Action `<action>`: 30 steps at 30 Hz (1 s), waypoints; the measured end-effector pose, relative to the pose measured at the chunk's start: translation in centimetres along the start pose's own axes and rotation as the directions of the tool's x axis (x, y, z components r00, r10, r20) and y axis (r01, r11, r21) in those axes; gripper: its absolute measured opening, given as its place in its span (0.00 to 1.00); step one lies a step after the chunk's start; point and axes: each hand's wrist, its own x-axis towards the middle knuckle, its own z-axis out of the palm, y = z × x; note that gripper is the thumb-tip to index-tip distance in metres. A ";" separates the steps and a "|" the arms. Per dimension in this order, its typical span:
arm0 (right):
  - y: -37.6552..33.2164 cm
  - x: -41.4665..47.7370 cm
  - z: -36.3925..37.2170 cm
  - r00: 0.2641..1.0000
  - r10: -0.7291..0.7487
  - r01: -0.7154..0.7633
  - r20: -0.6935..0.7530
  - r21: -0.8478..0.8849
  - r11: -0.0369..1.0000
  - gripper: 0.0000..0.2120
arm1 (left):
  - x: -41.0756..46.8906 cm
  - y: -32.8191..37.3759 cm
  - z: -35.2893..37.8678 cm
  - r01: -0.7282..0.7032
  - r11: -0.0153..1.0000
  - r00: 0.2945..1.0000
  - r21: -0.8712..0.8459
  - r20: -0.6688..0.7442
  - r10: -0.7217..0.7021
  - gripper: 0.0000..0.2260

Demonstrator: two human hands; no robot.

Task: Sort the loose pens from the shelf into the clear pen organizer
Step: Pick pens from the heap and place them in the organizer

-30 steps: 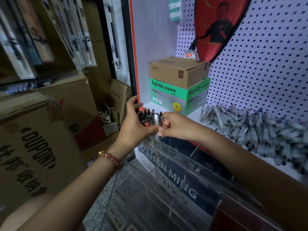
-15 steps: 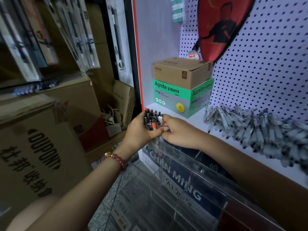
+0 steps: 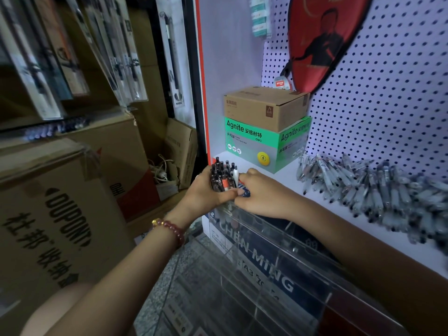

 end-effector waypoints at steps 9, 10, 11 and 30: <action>0.6 0.1 -2.1 0.994 0.012 -0.048 0.107 0.338 0.940 0.08 | -1.6 2.7 -0.7 -0.039 0.978 0.985 0.205 -0.159 0.072 0.56; 0.9 0.2 -2.6 0.995 0.014 -0.048 0.100 0.349 0.936 0.03 | -2.0 3.2 -0.7 -0.054 0.960 0.969 0.274 -0.217 0.116 0.54; 1.4 0.4 -3.0 0.996 0.034 -0.062 0.082 0.367 0.928 0.07 | -2.2 3.6 -0.8 -0.093 0.939 0.943 0.331 -0.273 0.190 0.51; 14.4 1.9 -2.7 0.964 0.120 -0.239 -0.236 -0.581 0.778 0.14 | -0.7 5.6 0.9 -0.584 0.584 0.723 0.564 0.035 0.690 0.14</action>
